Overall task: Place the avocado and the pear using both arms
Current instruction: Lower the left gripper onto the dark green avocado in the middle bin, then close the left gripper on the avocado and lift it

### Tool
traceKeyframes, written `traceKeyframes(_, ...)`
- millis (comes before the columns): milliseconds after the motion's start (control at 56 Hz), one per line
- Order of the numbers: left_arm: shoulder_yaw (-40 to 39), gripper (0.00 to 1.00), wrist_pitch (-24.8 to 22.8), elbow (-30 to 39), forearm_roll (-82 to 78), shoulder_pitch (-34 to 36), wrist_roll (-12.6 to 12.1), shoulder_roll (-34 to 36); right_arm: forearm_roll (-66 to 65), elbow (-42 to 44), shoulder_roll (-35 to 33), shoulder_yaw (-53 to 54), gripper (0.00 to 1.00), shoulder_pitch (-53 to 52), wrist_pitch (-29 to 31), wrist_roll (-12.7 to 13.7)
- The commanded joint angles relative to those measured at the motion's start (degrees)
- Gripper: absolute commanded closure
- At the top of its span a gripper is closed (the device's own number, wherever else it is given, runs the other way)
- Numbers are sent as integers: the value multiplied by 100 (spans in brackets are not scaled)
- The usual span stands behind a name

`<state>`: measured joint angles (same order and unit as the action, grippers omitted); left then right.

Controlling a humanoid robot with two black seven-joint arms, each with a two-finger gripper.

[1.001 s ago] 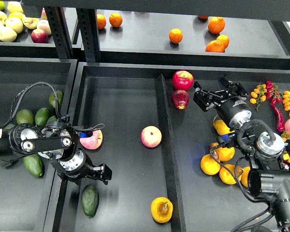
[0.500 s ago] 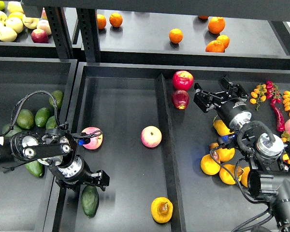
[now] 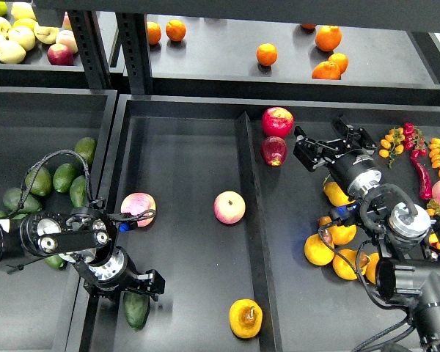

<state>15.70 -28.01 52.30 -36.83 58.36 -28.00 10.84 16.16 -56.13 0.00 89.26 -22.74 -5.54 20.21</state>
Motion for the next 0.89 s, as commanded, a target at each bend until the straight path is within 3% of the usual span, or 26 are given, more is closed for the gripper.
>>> traceKeyframes(0, 3, 4, 1, -27, -17, 0, 0, -47, 1, -4, 0, 4, 0, 6, 0, 9)
traceKeyframes(232, -14, 10, 1, -335, -8, -79, 0, -170, 10, -39, 0, 4, 0, 41, 0, 18)
traceKeyframes(626, -129, 40, 1, -484, 71, -272, 0, -170, 18, -56, 0, -14, 0, 103, 0, 35)
traceKeyframes(751, -234, 56, 1, -625, 80, -290, 0, -179, 18, -65, 0, -5, 0, 103, 0, 35)
traceKeyframes(786, -330, 68, 1, -686, 106, -299, 0, -179, 18, -65, 0, -14, 0, 111, 9, 35)
traceKeyframes(876, -506, 85, 1, -809, 334, -351, 0, -214, 18, -91, 0, -5, 0, 111, 9, 35)
